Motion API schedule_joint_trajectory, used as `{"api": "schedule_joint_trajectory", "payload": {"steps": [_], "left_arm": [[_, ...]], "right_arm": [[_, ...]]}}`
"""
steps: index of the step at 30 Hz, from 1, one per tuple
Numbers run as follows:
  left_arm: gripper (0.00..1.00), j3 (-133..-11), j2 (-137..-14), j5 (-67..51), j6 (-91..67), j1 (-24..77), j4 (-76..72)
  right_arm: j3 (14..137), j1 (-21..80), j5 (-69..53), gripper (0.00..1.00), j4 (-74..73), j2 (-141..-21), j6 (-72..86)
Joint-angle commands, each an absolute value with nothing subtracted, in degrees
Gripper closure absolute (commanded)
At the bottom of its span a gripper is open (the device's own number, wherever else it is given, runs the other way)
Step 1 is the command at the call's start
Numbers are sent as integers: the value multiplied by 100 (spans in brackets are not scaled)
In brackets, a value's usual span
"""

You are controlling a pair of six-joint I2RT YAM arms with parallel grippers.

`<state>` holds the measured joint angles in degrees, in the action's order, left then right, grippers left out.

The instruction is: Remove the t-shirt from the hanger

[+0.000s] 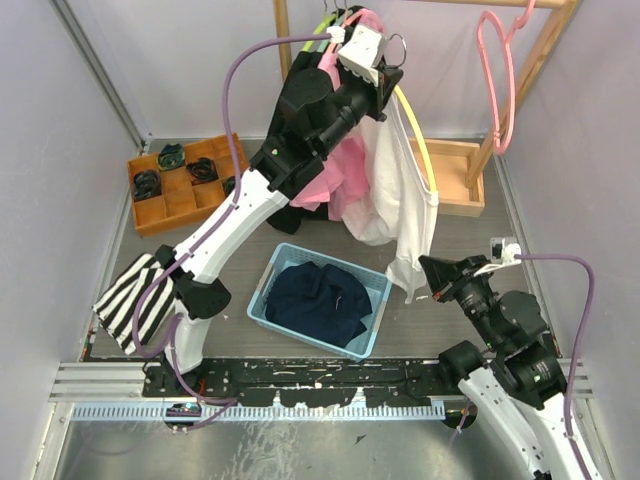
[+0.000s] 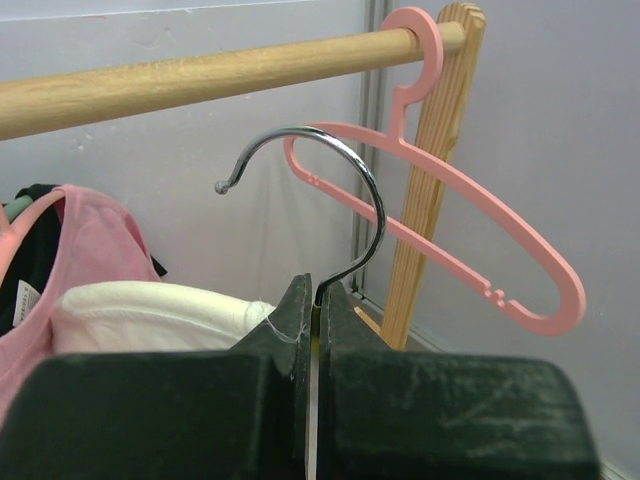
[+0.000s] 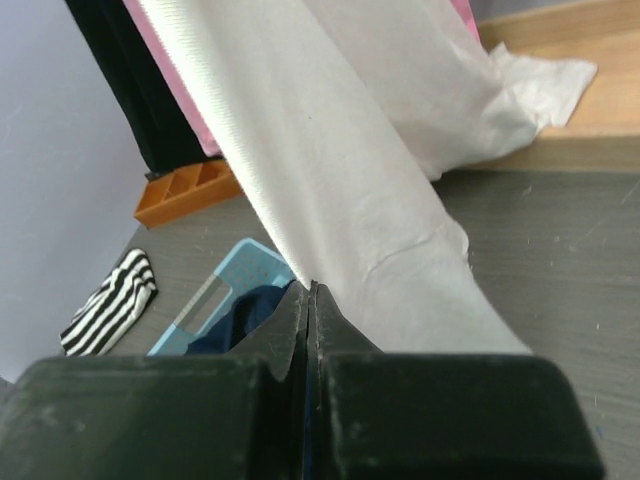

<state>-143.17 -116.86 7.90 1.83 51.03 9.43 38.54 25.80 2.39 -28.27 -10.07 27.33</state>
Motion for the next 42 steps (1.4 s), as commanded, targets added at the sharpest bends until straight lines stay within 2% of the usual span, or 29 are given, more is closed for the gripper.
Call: {"api": "schedule_joint_trajectory", "payload": {"steps": [1, 7, 11, 14, 27, 30, 32, 36, 42], "left_arm": [[100, -14724, -11593, 1099, -139, 5055, 219], [100, -14524, -11472, 960, -201, 5059, 220], [100, -14271, -11355, 767, -220, 5064, 210], [100, -14131, -11293, 728, -228, 5064, 214], [100, -14035, -11236, 639, -299, 5079, 334], [100, -14005, -11203, 636, -299, 5091, 334], [100, -13974, -11177, 634, -298, 5102, 334], [100, -13941, -11155, 649, -290, 5104, 321], [100, -14332, -11321, 865, -275, 5100, 378]], "right_arm": [[3729, 2587, 85, 99, -3352, -1340, 3010], [4095, 2590, 272, 98, -3278, -1481, 2747], [4575, 2589, 474, 74, -3296, -1606, 2376], [4976, 2589, 593, 64, -3248, -1696, 2085], [5473, 2585, 691, 61, -2562, -2123, 1581], [5442, 2585, 762, 63, -2376, -2248, 1506], [5417, 2586, 798, 69, -2273, -2312, 1482], [5348, 2585, 800, 98, -2196, -2300, 1506], [4996, 2586, 776, 99, -2662, -1920, 1805]]}}
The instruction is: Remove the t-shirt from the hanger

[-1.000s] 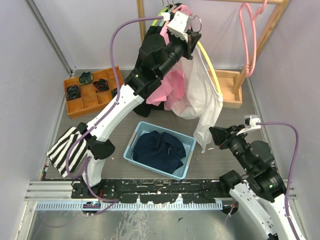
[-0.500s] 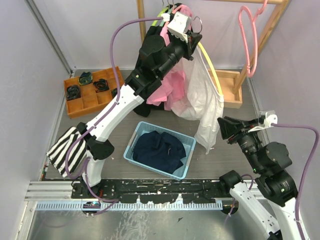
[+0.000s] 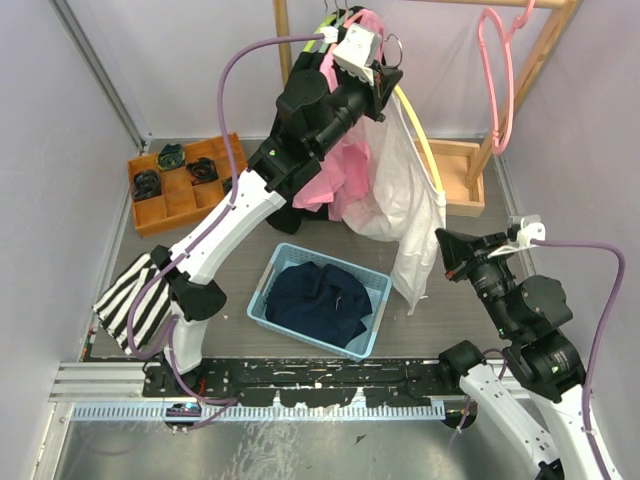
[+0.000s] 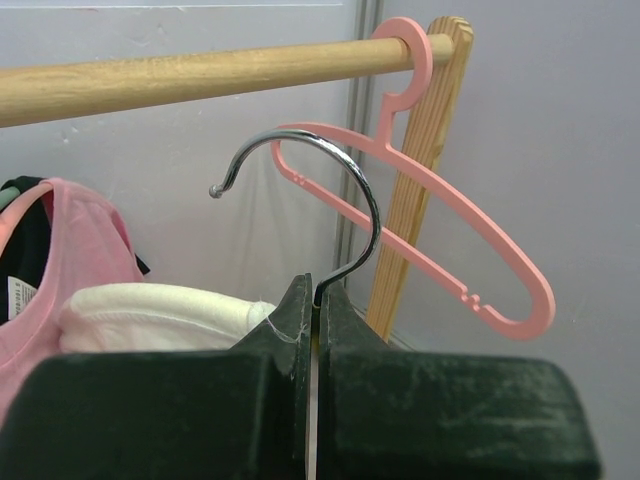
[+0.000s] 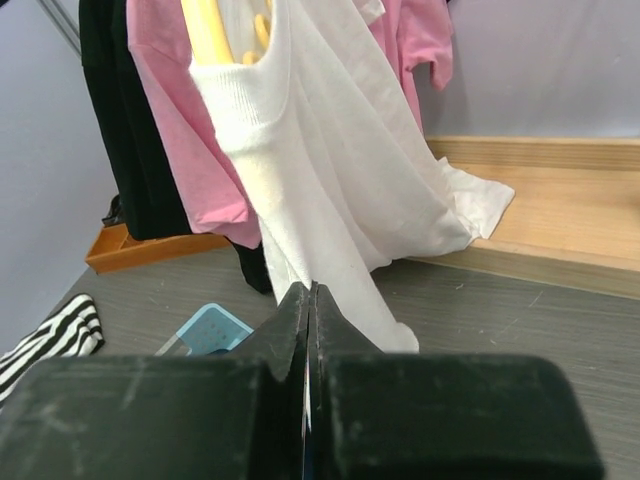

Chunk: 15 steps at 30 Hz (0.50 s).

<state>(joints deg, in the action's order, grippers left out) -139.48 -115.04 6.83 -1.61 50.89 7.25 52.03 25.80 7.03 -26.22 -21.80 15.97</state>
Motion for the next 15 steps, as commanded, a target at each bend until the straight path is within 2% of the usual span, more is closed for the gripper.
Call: {"api": "schedule_joint_trajectory", "payload": {"steps": [1, 8, 15], "left_arm": [[100, -14451, -11369, 939, -262, 5092, 398], [100, -14777, -11514, 1227, -243, 5098, 323], [100, -14726, -11514, 1246, -343, 5102, 251]], "right_arm": [[4890, 2584, 751, 99, -2753, -1834, 1915], [4158, 2584, 443, 99, -3104, -1232, 2633], [4070, 2584, 413, 99, -3130, -1210, 2691]]}}
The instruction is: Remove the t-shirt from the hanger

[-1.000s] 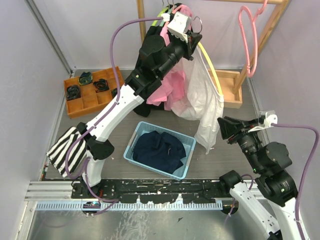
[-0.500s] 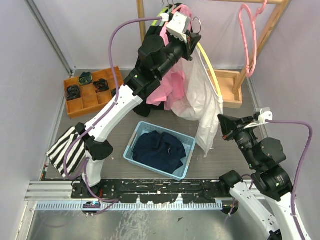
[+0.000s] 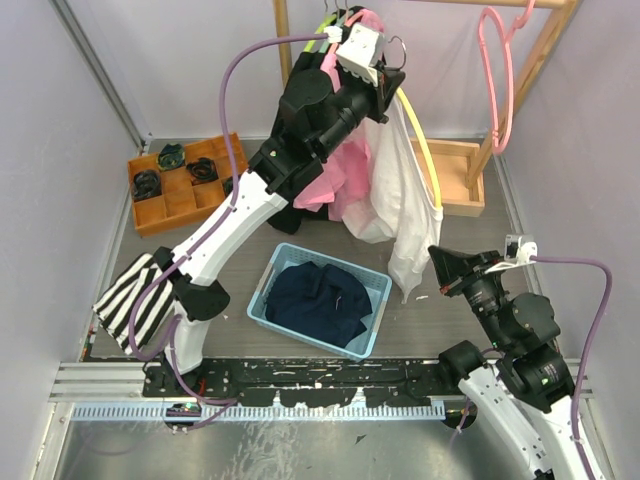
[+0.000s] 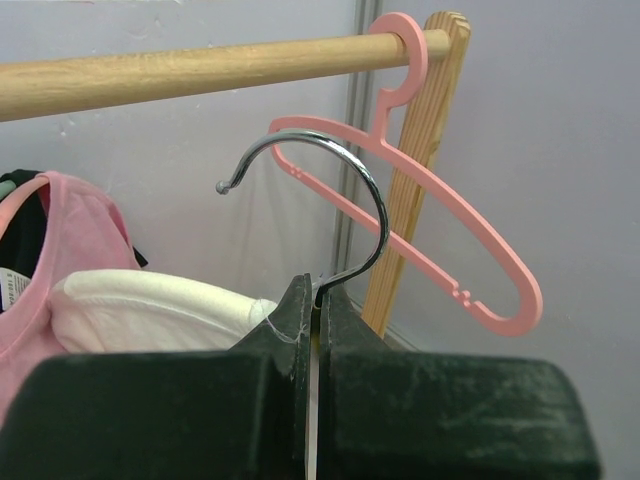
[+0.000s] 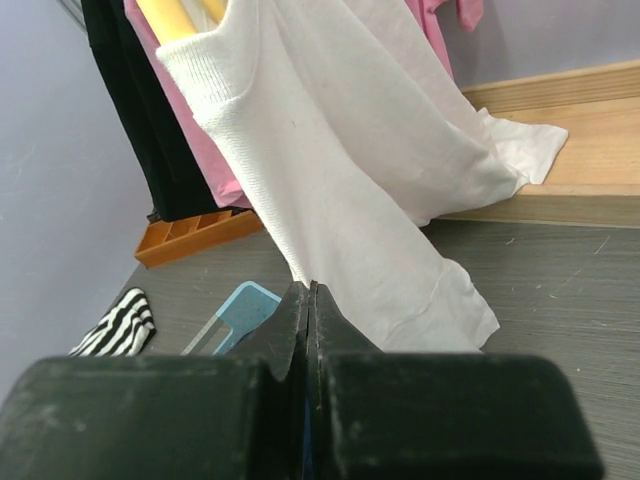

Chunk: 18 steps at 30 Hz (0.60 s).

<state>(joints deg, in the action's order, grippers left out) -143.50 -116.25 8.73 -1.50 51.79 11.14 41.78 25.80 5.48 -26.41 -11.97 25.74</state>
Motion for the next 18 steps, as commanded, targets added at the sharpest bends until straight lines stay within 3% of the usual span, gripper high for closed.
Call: {"api": "schedule_joint_trajectory", "payload": {"steps": [1, 18], "left_arm": [[100, -14730, -11513, 1257, -344, 5106, 236], [100, -14807, -11452, 1372, -371, 5101, 105]], "right_arm": [[4041, 2588, 387, 99, -3129, -1217, 2715], [3796, 2585, 317, 99, -3206, -959, 2937]]}}
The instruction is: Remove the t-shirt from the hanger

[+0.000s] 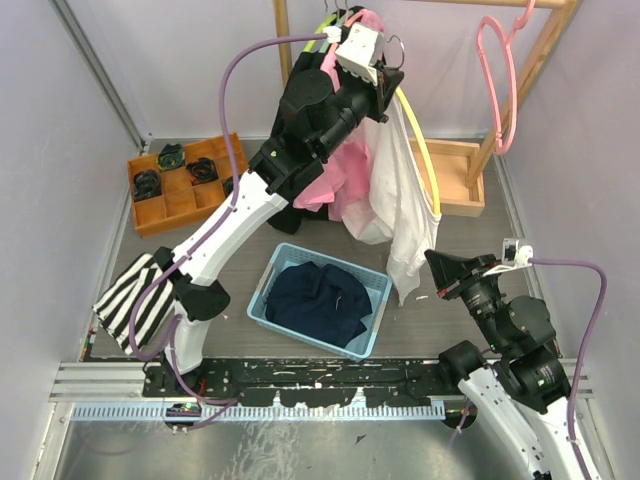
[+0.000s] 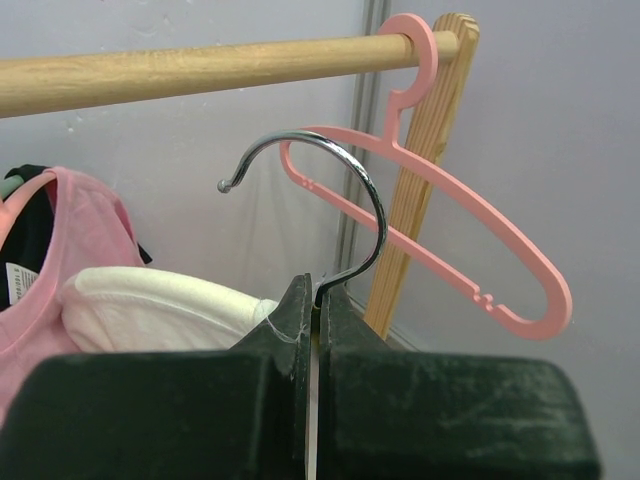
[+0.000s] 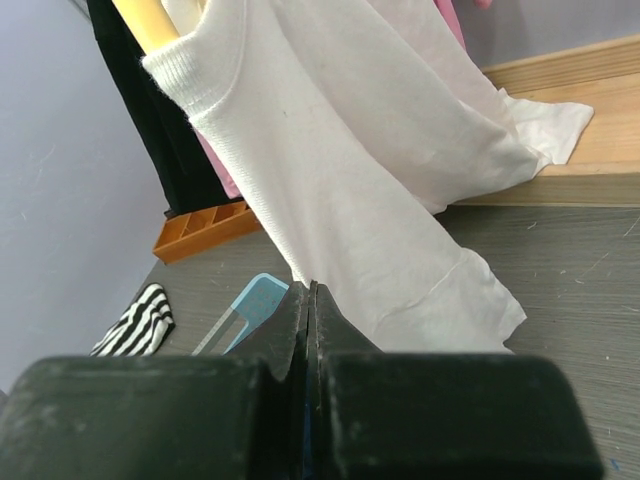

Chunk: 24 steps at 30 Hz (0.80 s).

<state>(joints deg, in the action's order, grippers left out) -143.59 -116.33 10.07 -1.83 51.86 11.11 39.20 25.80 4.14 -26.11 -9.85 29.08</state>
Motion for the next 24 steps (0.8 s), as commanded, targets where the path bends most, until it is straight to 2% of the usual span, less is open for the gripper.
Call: {"api": "schedule_joint_trajectory", "payload": {"steps": [1, 11, 17, 18, 19, 20, 23, 24], "left_arm": [[100, -14802, -11452, 1379, -377, 5102, 99], [100, -14818, -11405, 1369, -382, 5106, 97], [100, -14405, -11254, 1087, -413, 5130, -7], [100, -14277, -11205, 1001, -413, 5138, -54], [100, -14142, -11159, 919, -394, 5153, -79], [100, -14037, -11118, 884, -377, 5172, -75], [100, -13886, -11038, 755, -328, 5227, 7], [100, -13844, -11017, 713, -310, 5243, 35]], "right_arm": [[3778, 2588, 310, 99, -3186, -965, 2940], [3575, 2586, 226, 99, -3086, -894, 3042], [3871, 2593, 261, 98, -2979, -1154, 2874], [3960, 2588, 270, 92, -2965, -1217, 2815], [4068, 2587, 318, 79, -2960, -1289, 2700], [4225, 2589, 398, 70, -2985, -1356, 2593], [4843, 2584, 776, 56, -3217, -1572, 2251], [5047, 2585, 921, 55, -3334, -1630, 2129]]}}
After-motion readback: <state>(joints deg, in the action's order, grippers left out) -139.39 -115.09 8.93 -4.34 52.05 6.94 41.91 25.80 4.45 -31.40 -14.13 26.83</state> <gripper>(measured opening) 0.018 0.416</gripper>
